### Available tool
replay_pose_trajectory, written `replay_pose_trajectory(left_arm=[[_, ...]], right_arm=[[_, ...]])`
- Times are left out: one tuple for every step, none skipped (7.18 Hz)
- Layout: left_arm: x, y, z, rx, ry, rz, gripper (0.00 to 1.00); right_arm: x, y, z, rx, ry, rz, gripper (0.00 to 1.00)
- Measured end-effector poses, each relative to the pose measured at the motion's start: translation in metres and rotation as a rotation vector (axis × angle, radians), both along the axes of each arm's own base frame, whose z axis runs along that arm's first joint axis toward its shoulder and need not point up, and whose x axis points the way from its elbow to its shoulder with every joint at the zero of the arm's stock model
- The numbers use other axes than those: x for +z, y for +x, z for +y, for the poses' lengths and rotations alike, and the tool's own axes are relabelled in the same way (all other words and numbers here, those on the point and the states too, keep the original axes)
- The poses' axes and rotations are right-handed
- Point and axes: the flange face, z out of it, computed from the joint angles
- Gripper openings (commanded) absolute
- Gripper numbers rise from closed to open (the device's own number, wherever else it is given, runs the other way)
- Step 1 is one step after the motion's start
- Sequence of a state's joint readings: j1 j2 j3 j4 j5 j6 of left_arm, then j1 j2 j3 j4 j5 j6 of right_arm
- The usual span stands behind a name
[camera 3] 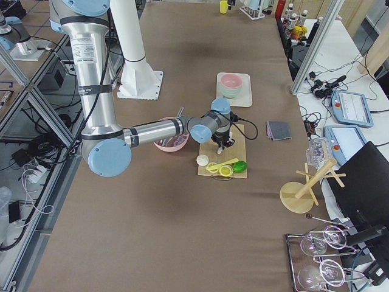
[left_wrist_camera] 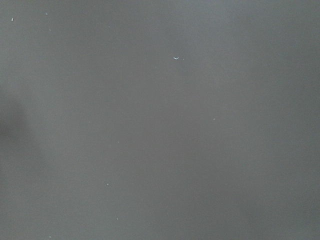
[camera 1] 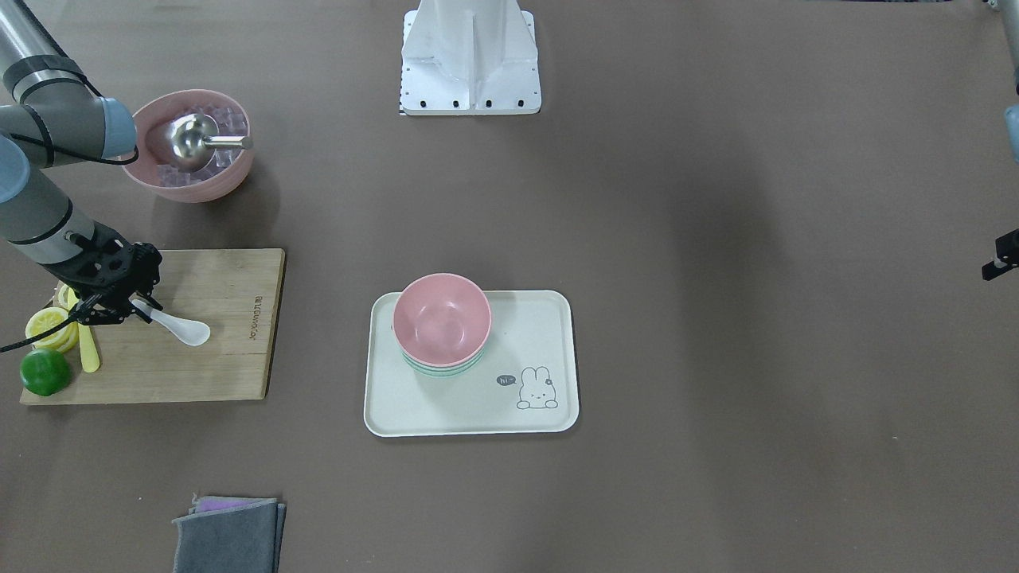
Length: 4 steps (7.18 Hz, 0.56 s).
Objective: Stack pink bowl on green and place spoon
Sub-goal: 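Grasp the white spoon on the cutting board with the right gripper and lift, then carry the white spoon over the pink bowl and lower it in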
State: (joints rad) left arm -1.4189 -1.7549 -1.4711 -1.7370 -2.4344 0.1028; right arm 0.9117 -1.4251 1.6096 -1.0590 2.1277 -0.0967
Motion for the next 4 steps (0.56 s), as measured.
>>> replay_pose_trajectory(left_arm=[[0.000,0.000,0.000,0.000,-0.001,0.000,0.99],[0.000,0.001,0.000,0.000,-0.002,0.000,0.99],[0.000,0.001,0.000,0.000,-0.002,0.000,0.99],[0.000,0.001,0.000,0.000,-0.002,0.000,0.99]], right_arm=[[-0.022,-0.009,-0.007,0.069,-0.103,-0.057,0.00],[-0.052,-0.024,-0.015,0.144,-0.218,-0.109,0.00],[-0.093,-0.047,-0.022,0.209,-0.344,-0.142,0.00],[-0.143,-0.071,-0.026,0.262,-0.449,-0.151,0.00]])
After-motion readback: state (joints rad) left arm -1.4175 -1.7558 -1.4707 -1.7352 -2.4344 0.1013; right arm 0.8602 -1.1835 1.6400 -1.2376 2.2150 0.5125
